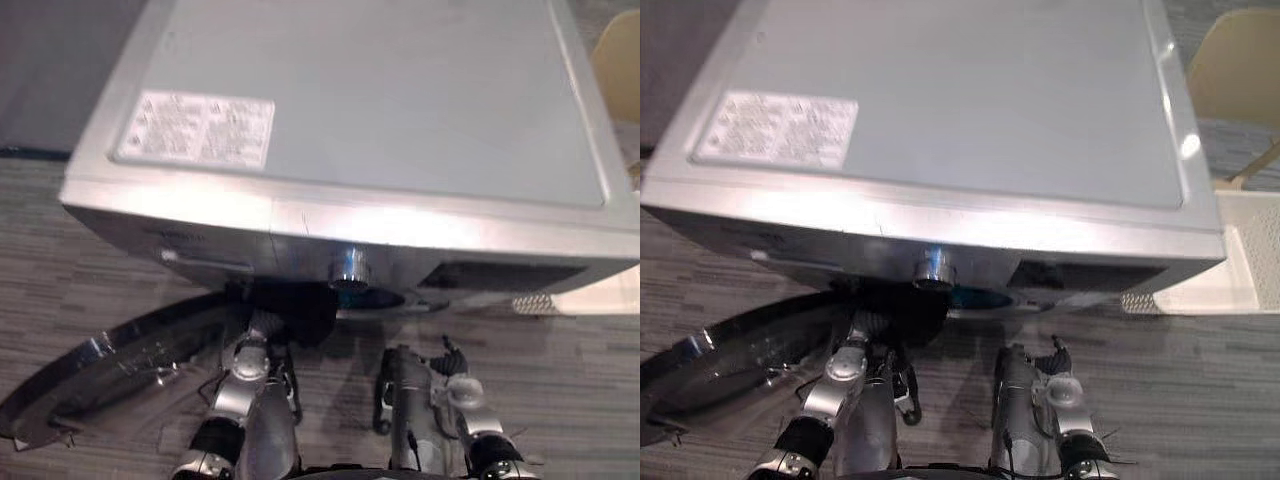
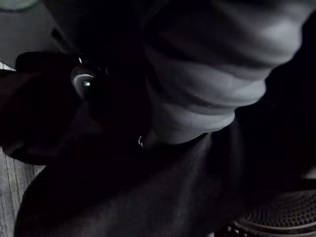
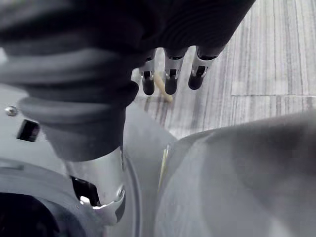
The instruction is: Pick up the laundry basket with both hands and put the clothes into the washing machine.
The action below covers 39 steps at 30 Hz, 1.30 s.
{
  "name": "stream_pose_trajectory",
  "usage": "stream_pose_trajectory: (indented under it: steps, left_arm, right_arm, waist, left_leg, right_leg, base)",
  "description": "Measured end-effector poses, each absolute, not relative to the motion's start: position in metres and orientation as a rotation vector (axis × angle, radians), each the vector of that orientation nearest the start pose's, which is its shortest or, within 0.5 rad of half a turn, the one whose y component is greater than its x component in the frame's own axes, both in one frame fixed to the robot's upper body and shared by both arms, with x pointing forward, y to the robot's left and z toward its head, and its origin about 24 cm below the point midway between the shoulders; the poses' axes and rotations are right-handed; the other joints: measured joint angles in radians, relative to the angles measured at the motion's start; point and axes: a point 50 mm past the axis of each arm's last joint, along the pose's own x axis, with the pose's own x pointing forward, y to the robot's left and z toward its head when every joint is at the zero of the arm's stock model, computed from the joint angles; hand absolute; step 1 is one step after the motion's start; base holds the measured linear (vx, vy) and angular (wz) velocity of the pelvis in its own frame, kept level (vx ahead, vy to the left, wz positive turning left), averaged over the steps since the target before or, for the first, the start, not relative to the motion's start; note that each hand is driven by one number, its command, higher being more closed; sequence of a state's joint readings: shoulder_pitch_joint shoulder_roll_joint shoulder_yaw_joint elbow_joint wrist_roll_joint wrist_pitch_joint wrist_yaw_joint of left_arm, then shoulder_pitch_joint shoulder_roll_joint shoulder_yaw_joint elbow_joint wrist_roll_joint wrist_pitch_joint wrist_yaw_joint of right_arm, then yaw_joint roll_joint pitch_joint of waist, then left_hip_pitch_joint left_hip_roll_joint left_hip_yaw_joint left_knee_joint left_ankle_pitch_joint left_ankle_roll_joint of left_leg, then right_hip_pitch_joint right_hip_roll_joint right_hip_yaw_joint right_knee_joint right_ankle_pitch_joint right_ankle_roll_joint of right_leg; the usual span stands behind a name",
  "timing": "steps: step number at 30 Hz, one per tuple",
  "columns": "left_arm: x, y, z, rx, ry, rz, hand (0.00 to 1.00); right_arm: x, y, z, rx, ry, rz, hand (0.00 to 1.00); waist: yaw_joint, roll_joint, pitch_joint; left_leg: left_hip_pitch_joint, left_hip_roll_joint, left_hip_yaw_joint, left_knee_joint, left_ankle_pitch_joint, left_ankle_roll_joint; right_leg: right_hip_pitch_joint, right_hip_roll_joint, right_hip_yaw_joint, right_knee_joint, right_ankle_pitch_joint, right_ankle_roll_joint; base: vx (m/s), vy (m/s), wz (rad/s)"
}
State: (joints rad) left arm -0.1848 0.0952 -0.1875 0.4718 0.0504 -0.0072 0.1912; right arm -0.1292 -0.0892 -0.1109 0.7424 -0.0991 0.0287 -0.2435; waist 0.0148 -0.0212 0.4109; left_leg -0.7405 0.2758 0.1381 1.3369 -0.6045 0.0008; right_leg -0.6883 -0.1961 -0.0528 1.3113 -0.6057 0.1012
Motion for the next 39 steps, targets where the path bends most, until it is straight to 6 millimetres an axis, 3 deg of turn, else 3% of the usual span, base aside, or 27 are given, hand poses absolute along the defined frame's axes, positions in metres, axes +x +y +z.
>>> stream_pose_trajectory:
  steps: [4, 11, 15, 19, 21, 23, 26, 28, 29, 32, 39]
  left_arm:
    - [0.295, 0.102, 0.014, 0.204, 0.129, -0.079, 1.00]
    - [0.320, 0.041, 0.080, 0.152, -0.101, -0.210, 1.00]
    - [0.323, 0.013, 0.124, 0.142, -0.257, -0.266, 1.00]
    - [0.323, -0.016, 0.185, 0.108, -0.461, -0.287, 1.00]
    - [0.324, -0.021, 0.210, 0.097, -0.541, -0.260, 1.00]
    - [0.327, -0.018, 0.227, 0.087, -0.591, -0.213, 1.00]
    - [0.336, -0.001, 0.254, 0.128, -0.683, -0.075, 1.00]
    - [0.340, 0.007, 0.260, 0.175, -0.710, -0.020, 1.00]
    - [0.345, 0.011, 0.261, 0.233, -0.717, 0.015, 0.00]
    - [0.353, 0.018, 0.254, 0.333, -0.695, 0.081, 0.00]
    - [0.388, 0.046, 0.204, 0.583, -0.404, 0.137, 0.00]
  right_arm:
    - [0.248, -0.198, -0.062, -0.172, 0.512, -0.348, 0.00]
    - [0.286, -0.208, -0.016, -0.181, 0.324, -0.421, 0.00]
    - [0.288, -0.213, -0.009, -0.167, 0.292, -0.448, 0.00]
    - [0.288, -0.210, -0.010, -0.156, 0.287, -0.449, 0.00]
    - [0.288, -0.204, -0.011, -0.152, 0.287, -0.435, 0.00]
    - [0.289, -0.202, -0.010, -0.152, 0.277, -0.426, 0.00]
    - [0.288, -0.196, -0.012, -0.151, 0.272, -0.406, 0.00]
    - [0.286, -0.192, -0.014, -0.144, 0.281, -0.402, 0.00]
    - [0.285, -0.192, -0.015, -0.148, 0.284, -0.401, 0.00]
    - [0.285, -0.193, -0.016, -0.153, 0.285, -0.403, 0.00]
    - [0.286, -0.191, -0.016, -0.159, 0.283, -0.399, 0.00]
  waist:
    - [0.005, -0.020, 0.011]
    - [0.005, -0.031, 0.004]
    - [-0.003, -0.043, -0.003]
    - [-0.008, -0.068, -0.020]
    - [-0.017, -0.091, -0.036]
    - [-0.024, -0.092, -0.036]
    - [-0.034, -0.101, -0.073]
    - [-0.033, -0.107, -0.083]
    - [-0.031, -0.108, -0.085]
    - [-0.027, -0.109, -0.086]
    - [-0.028, -0.108, -0.086]
  left_leg:
    - [-0.232, 0.002, -0.045, 0.139, -0.006, -0.004]
    - [-0.576, 0.001, -0.108, 0.315, 0.023, -0.007]
    - [-0.628, -0.012, -0.116, 0.357, 0.023, -0.006]
    - [-0.675, -0.014, -0.137, 0.405, 0.023, -0.008]
    - [-0.695, -0.013, -0.138, 0.416, 0.022, -0.012]
    - [-0.705, -0.011, -0.147, 0.426, 0.022, -0.017]
    - [-0.733, -0.005, -0.159, 0.434, 0.027, -0.027]
    - [-0.735, 0.000, -0.163, 0.433, 0.030, -0.022]
    - [-0.736, 0.000, -0.165, 0.433, 0.031, -0.021]
    - [-0.737, -0.002, -0.165, 0.433, 0.034, -0.017]
    - [-0.741, -0.014, -0.165, 0.418, 0.042, -0.024]
  right_leg:
    - [-0.214, -0.018, 0.002, 0.161, -0.029, -0.022]
    - [-0.526, -0.041, 0.002, 0.365, -0.054, -0.036]
    - [-0.579, -0.052, 0.010, 0.429, -0.064, -0.042]
    - [-0.613, -0.052, 0.015, 0.482, -0.090, -0.048]
    - [-0.637, -0.052, 0.021, 0.500, -0.096, -0.050]
    - [-0.641, -0.050, 0.017, 0.508, -0.096, -0.051]
    - [-0.662, -0.044, 0.007, 0.510, -0.093, -0.057]
    - [-0.662, -0.043, 0.002, 0.510, -0.094, -0.058]
    - [-0.661, -0.044, -0.001, 0.510, -0.094, -0.059]
    - [-0.659, -0.049, -0.004, 0.510, -0.094, -0.059]
    - [-0.659, -0.056, -0.007, 0.503, -0.094, -0.060]
  base:
    - [-0.22, -0.071, 0.18]
    - [-0.08, -0.097, 0.13]
    - [0.01, -0.098, 0.14]
    - [-0.02, -0.088, 0.04]
    - [-0.05, -0.090, 0.02]
    - [-0.05, -0.070, -0.02]
    - [-0.02, -0.059, -0.07]
    - [0.02, -0.059, -0.02]
    - [0.03, -0.068, 0.01]
    - [0.03, -0.039, 0.03]
    - [0.02, -0.040, 0.05]
